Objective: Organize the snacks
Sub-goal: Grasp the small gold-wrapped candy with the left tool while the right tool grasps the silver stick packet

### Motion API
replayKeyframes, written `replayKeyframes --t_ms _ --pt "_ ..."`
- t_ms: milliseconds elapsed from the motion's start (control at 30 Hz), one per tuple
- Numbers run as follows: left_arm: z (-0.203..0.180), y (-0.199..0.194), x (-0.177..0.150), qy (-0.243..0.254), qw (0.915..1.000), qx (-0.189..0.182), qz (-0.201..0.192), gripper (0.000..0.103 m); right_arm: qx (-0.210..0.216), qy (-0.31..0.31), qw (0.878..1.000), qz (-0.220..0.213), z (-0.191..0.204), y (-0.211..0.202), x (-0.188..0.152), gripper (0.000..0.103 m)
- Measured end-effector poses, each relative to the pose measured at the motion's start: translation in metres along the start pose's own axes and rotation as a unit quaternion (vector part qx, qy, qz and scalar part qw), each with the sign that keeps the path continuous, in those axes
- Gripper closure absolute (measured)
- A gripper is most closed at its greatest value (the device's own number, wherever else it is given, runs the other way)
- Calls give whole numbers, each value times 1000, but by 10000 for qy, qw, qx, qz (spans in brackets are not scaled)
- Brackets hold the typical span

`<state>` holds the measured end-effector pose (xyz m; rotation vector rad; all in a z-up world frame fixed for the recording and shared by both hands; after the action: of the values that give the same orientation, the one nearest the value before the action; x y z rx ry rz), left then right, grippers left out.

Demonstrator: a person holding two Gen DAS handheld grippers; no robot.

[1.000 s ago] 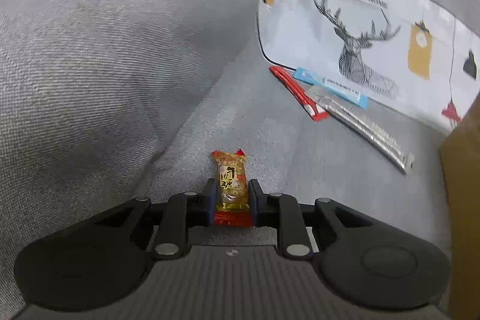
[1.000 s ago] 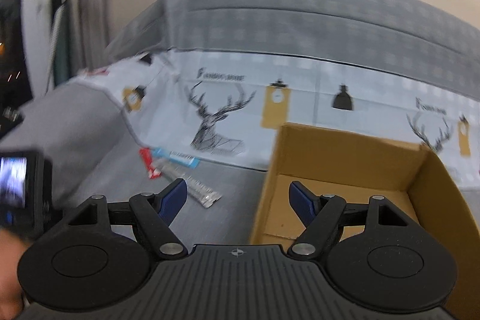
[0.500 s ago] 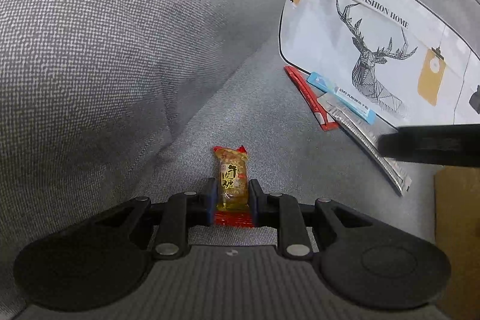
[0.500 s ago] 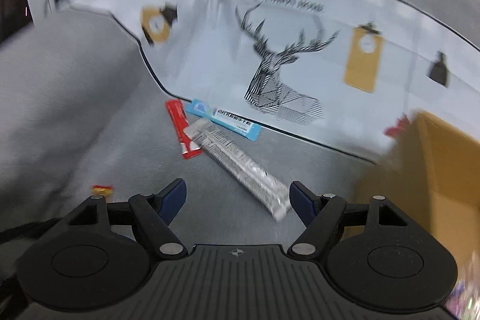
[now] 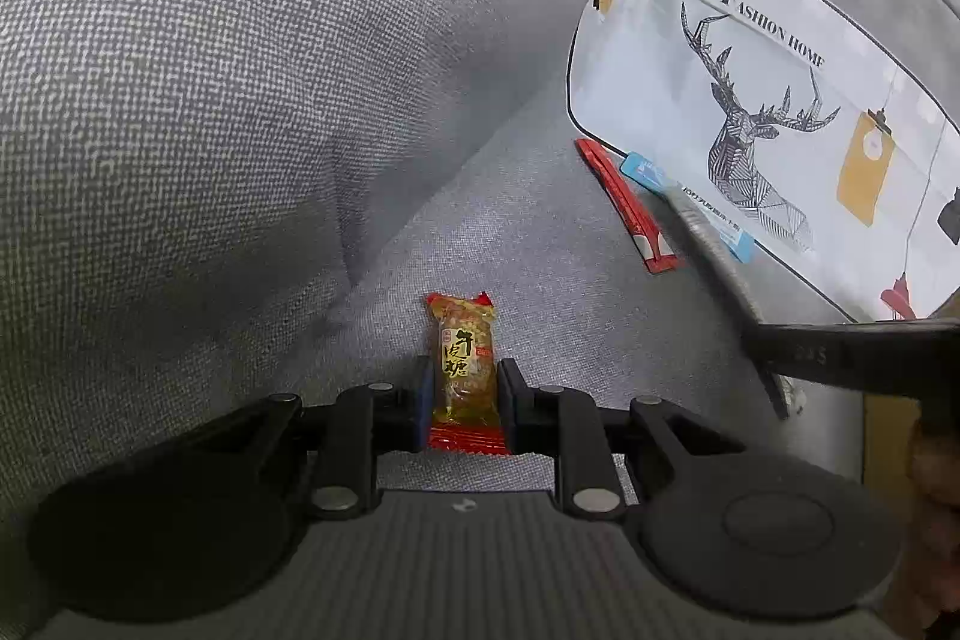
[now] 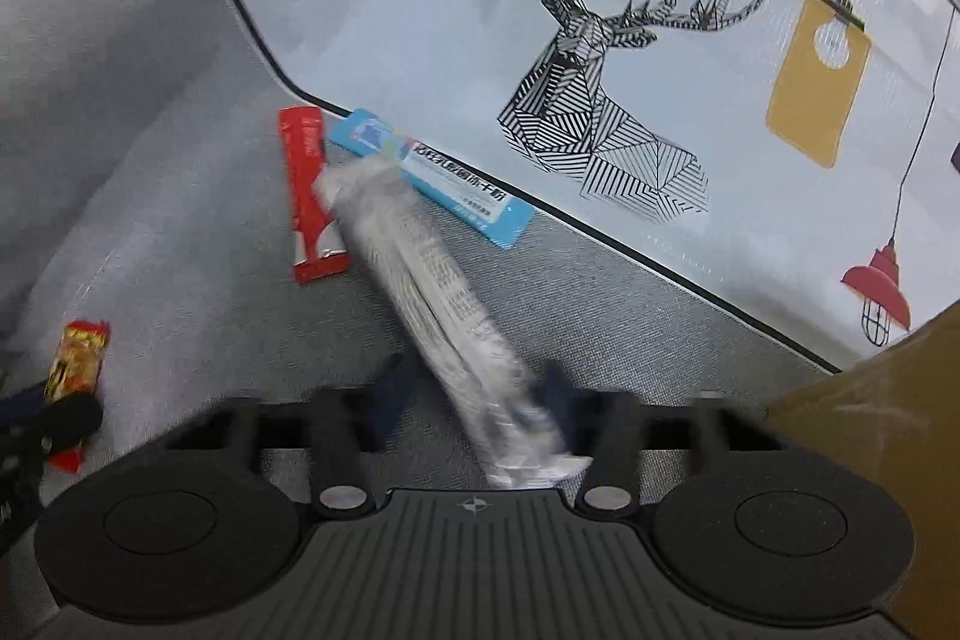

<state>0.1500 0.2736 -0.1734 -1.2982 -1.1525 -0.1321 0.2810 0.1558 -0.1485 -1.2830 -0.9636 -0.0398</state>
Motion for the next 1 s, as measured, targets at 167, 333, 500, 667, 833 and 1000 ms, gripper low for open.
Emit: replayKeyframes --t_ms 167,333,500,667,833,1000 --pt "5 -4 2 -102 9999 -53 70 79 1 -77 9998 -190 10 -30 3 100" --pt "3 -13 4 -69 9993 -321 181 79 110 510 9970 -564 10 -88 -1 100" --pt "1 -28 2 -39 9979 -556 342 79 302 1004 9922 -669 20 -143 -38 100" --pt "-5 -41 -7 -63 9953 -736 629 86 422 1031 9924 -521 40 -165 -81 100" --pt "-3 -35 -20 58 9931 -573 1021 86 599 1157 9911 -257 55 -155 -124 99" --pt "10 -30 -13 -545 9889 -727 1174 80 748 1234 9891 -292 59 -146 -122 69"
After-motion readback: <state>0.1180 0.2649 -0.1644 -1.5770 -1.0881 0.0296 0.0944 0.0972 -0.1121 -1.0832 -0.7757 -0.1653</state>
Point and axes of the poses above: each gripper's, at about its wrist camera, not at the fingertips, and y roughly the way its jaws point, z to its left, x to its top, the point moved 8 cm from there along y, roughly the way its jaws point, and after that the axes turned 8 degrees about -z, right-handed, at the moved point
